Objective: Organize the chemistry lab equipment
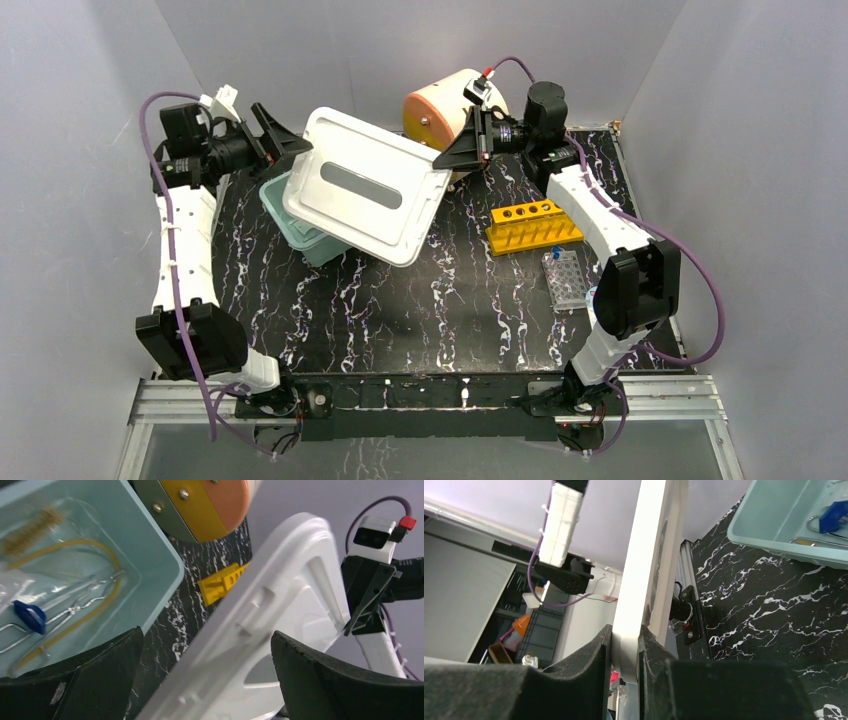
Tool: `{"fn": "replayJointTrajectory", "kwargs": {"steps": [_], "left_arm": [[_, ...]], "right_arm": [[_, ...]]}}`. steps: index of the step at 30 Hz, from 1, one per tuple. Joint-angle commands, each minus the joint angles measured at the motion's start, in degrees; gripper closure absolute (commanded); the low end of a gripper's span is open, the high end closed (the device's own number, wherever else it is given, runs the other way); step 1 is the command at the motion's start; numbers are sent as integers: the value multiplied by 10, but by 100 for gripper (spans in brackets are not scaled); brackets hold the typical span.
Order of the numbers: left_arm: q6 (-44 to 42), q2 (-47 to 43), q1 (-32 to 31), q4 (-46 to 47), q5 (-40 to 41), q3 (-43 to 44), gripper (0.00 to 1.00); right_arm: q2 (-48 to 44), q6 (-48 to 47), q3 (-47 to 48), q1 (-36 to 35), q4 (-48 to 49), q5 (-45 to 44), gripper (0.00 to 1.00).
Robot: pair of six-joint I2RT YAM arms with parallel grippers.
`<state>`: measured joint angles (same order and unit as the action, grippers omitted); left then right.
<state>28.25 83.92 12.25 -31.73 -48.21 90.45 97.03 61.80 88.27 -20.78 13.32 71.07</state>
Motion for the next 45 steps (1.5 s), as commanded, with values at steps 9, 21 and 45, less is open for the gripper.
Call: {"fn": "replayJointTrajectory", "kwargs": {"steps": [9,21,45], "left_arm": [[100,-60,5,176,-204,-124,25],[278,-93,23,406,-280,-202,57],[319,-77,49,347,-158,-159,100]], "right_arm": [[-27,121,-13,5,175,38,91],[4,132,-16,25,186,42,91],[-3,-17,-7,91,-21,-122,4]]}}
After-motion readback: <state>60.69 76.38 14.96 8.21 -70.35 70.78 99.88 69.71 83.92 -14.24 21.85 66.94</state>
